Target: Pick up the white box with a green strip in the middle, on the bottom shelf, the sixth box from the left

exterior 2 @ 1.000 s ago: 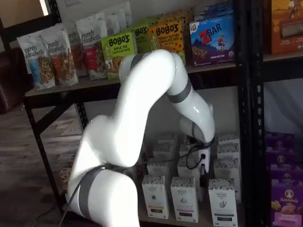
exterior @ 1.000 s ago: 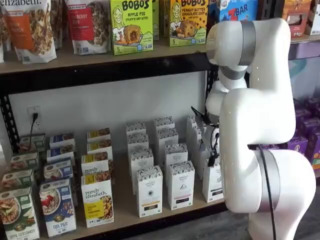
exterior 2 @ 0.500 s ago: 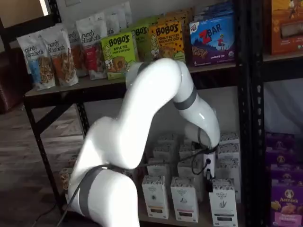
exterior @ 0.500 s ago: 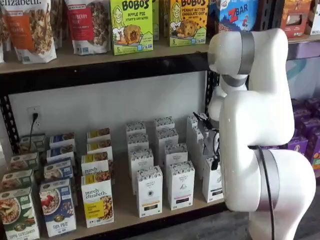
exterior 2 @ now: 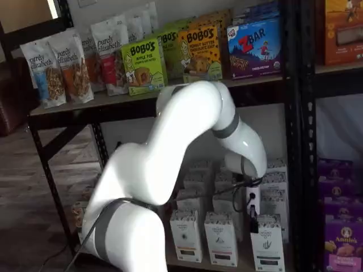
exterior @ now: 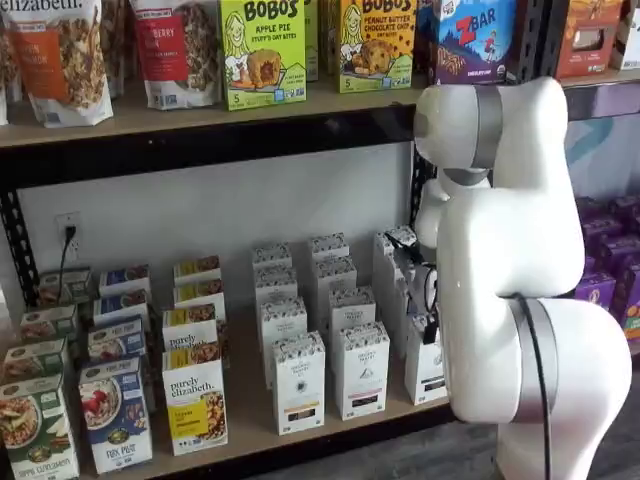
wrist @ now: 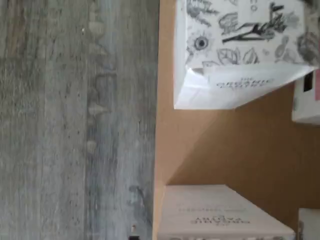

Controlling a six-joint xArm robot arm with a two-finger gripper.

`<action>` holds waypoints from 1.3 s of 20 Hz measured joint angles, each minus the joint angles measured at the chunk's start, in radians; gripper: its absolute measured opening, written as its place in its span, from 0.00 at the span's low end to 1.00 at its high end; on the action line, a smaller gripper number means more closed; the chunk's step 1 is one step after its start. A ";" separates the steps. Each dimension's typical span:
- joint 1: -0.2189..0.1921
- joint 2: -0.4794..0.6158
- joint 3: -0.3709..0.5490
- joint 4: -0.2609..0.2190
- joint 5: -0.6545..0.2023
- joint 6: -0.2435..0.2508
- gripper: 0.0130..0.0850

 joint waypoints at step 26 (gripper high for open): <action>-0.001 0.071 -0.066 -0.123 0.020 0.103 0.78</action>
